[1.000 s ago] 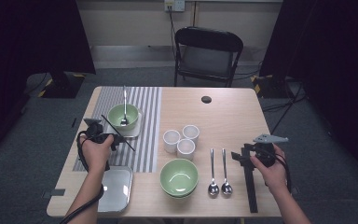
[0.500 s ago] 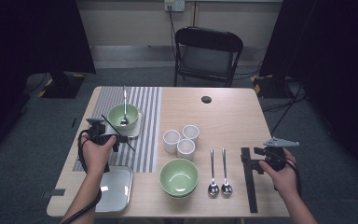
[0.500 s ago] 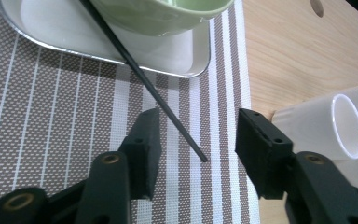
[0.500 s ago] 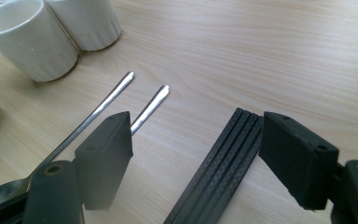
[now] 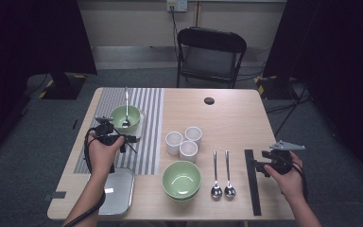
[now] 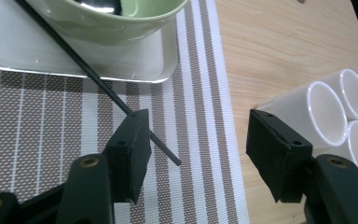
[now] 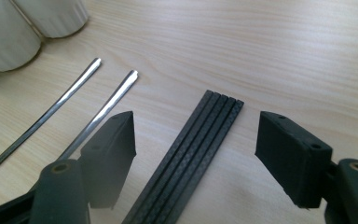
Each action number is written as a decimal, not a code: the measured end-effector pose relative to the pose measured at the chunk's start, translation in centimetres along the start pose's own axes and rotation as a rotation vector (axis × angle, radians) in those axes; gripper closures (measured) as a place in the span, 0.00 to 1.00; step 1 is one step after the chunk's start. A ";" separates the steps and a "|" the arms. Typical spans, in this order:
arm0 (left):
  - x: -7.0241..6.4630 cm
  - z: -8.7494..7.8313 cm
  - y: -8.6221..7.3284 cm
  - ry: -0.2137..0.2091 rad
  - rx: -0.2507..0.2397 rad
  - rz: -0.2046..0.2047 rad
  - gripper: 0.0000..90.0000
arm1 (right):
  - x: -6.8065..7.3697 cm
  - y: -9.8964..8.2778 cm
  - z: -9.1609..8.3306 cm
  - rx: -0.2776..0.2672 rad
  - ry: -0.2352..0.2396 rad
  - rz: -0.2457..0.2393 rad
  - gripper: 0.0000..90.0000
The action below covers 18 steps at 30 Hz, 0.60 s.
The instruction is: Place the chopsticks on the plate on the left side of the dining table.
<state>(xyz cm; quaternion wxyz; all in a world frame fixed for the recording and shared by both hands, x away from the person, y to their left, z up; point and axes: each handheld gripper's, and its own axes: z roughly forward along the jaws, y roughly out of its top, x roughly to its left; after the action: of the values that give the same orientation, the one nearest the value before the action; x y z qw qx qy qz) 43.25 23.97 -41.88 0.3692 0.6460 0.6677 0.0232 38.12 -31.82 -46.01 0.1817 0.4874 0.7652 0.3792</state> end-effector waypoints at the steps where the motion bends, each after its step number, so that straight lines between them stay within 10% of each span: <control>1: 0.0 0.0 0.0 0.000 0.000 0.000 0.43 | -0.1 -0.1 0.0 0.003 -0.004 0.006 0.32; 18: -1.6 0.3 0.6 0.008 0.000 0.062 0.40 | -0.6 -0.9 0.2 0.074 -0.018 0.087 0.63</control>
<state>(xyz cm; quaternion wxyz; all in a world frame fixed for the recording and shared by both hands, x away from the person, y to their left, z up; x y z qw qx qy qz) 43.78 22.52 -41.08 0.3656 0.6663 0.6489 0.0374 38.00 -32.49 -46.88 0.1539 0.5300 0.7552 0.3538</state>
